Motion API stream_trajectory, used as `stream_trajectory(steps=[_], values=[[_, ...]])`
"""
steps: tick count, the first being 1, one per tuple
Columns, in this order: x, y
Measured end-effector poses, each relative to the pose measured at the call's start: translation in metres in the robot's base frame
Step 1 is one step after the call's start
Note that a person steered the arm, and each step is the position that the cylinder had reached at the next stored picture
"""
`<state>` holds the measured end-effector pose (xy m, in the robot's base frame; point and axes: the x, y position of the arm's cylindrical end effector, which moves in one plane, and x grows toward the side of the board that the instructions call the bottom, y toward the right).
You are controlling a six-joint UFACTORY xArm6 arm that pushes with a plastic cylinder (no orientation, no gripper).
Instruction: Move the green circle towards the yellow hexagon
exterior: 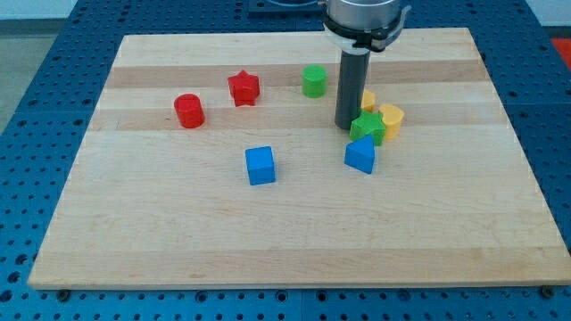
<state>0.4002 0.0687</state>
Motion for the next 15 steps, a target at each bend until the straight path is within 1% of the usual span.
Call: stream_trajectory(steps=[1, 2, 3, 5, 7, 8, 9, 10, 11, 13, 15], values=[[-0.014, -0.008], [-0.043, -0.023], [-0.057, -0.044], [-0.059, -0.098], [-0.103, -0.071], [-0.104, -0.071], [-0.114, -0.069], [-0.155, -0.066], [-0.168, -0.065], [-0.158, -0.045], [-0.14, -0.05]])
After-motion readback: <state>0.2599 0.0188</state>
